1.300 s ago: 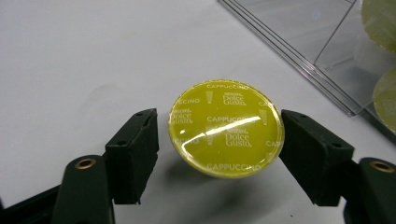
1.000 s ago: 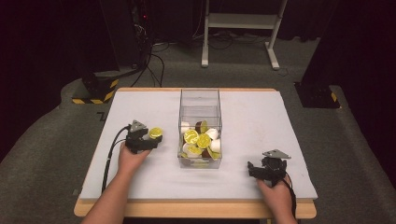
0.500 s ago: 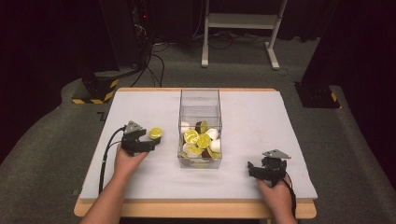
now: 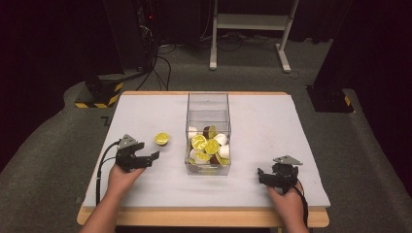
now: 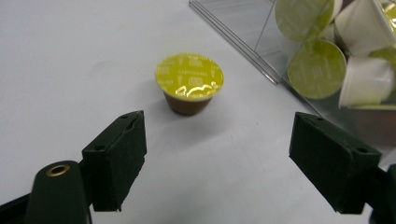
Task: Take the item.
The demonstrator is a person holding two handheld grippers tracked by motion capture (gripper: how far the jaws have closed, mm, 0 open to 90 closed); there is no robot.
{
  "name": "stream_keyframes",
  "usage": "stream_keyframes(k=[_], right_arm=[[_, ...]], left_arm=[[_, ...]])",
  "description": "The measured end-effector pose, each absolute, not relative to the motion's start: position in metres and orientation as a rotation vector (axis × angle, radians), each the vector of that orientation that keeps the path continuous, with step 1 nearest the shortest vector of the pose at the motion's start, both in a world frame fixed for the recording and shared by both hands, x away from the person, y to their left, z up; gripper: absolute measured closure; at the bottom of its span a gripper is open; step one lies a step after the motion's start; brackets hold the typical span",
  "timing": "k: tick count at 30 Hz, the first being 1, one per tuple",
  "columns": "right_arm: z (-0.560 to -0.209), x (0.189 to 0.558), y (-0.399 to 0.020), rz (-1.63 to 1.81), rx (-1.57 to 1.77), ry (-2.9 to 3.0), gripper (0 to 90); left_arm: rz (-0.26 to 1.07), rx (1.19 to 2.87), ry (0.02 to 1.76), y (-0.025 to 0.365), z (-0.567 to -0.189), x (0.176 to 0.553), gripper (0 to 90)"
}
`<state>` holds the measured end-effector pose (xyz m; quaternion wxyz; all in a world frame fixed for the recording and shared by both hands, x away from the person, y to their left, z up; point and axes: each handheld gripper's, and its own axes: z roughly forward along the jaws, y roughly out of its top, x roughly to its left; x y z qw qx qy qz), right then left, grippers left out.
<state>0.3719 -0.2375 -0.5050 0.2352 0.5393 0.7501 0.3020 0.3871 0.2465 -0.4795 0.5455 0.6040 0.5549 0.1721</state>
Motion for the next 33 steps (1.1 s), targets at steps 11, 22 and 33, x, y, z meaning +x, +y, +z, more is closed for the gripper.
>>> stream_keyframes(k=[11, 22, 33], right_arm=[[-0.505, 0.372, -0.237, 0.829, 1.479, 2.058, 10.1], [-0.505, 0.372, -0.237, 0.829, 1.478, 2.060, 10.2], [-0.505, 0.372, -0.238, 0.830, 1.474, 2.061, 10.2]], left_arm=[[0.455, 1.532, 1.331, 0.263, -0.501, 0.351, 18.7], [0.501, 1.627, 1.353, 0.266, -0.518, 0.340, 17.6], [0.499, 1.632, 1.350, 0.267, -0.518, 0.340, 17.4]])
